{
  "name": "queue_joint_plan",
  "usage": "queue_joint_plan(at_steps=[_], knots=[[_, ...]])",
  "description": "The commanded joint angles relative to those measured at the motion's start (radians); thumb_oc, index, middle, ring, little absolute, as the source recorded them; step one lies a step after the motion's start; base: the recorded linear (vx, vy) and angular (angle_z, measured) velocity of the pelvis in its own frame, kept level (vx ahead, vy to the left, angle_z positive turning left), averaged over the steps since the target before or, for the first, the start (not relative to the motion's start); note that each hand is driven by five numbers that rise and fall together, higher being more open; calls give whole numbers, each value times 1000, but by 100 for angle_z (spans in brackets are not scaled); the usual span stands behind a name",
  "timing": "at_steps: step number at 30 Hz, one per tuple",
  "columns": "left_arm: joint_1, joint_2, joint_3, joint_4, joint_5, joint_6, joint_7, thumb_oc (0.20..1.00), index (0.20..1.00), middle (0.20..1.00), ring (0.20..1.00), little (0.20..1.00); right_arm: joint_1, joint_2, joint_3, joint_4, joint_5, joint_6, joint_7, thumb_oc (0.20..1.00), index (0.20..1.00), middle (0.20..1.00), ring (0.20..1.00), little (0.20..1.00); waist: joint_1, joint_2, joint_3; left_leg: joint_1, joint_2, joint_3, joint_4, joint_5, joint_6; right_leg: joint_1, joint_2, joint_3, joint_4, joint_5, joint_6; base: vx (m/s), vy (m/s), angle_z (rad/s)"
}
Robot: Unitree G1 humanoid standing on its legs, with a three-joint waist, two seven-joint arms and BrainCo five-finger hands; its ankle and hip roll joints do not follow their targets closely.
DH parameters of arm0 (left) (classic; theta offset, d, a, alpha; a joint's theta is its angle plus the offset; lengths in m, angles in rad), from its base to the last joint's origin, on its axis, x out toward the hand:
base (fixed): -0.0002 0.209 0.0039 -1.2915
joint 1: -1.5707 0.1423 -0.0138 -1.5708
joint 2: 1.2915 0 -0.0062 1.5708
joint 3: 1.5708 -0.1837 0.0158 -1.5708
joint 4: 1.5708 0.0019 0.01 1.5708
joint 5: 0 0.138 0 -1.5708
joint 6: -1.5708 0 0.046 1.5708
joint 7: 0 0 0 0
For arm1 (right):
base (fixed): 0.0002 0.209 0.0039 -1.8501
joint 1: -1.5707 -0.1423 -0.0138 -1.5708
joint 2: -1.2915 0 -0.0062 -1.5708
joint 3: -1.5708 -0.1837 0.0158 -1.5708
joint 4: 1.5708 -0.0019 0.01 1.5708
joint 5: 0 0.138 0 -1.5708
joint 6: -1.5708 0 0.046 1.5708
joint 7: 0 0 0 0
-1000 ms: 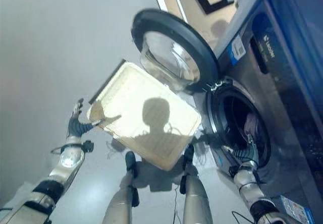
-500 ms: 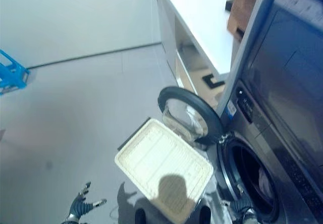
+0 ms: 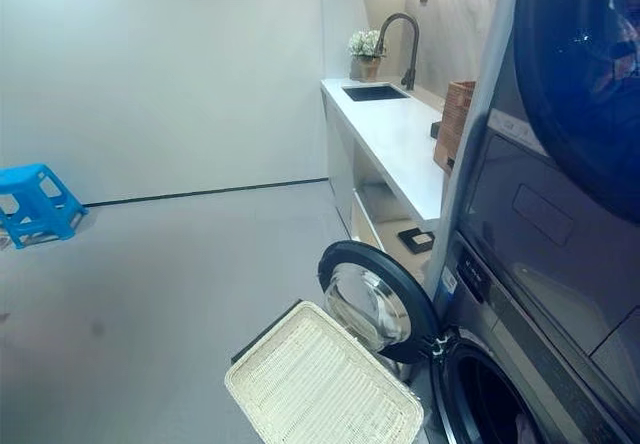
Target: Put the clothes into the washing machine.
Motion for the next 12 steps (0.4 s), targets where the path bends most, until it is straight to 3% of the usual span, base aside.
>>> queue_joint_plan(at_steps=[1, 12], knots=[[-94, 17, 37, 35, -70, 24, -40, 1000, 1000, 1000, 1000, 1000, -93, 29, -25, 87, 30, 64, 33, 1000, 1000, 1000, 1000, 1000, 16, -40, 41, 31, -38, 39, 23, -62, 29, 26, -26, -14, 28, -34, 54, 69, 8, -2], [-101, 11, 29, 36, -82, 54, -55, 1000, 1000, 1000, 1000, 1000, -101, 36, -49, 95, 70, 98, 50, 1000, 1000, 1000, 1000, 1000, 10, -30, 18, 50, -51, 26, 22, -75, 42, 35, -19, 9, 40, -46, 46, 39, -4, -1]])
